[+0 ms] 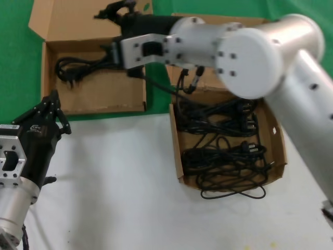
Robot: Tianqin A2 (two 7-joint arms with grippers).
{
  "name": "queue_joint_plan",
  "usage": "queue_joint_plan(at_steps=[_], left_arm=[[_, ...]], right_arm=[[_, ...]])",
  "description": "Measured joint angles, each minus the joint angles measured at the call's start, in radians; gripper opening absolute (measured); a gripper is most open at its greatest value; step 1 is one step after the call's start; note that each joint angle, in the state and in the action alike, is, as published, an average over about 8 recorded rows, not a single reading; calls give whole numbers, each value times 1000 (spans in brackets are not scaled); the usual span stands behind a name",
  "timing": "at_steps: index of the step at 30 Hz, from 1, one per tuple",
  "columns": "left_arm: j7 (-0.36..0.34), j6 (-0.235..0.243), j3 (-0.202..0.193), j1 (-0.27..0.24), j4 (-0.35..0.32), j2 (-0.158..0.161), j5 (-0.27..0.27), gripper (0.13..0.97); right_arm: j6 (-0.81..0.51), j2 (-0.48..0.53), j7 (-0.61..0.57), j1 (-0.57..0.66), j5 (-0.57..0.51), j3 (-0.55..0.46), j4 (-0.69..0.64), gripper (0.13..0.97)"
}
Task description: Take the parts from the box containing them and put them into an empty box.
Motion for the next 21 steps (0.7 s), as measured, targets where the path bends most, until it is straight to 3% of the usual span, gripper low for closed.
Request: queue_joint_plan(at_steps=[7, 21], left_arm=[[0, 0, 0, 0, 0, 0, 0, 145], [0, 0, 0, 0, 0, 0, 0, 145]], right_arm=[[32, 118, 19, -111, 75, 108, 145, 376], [201, 338, -33, -389, 388, 325, 339, 680]])
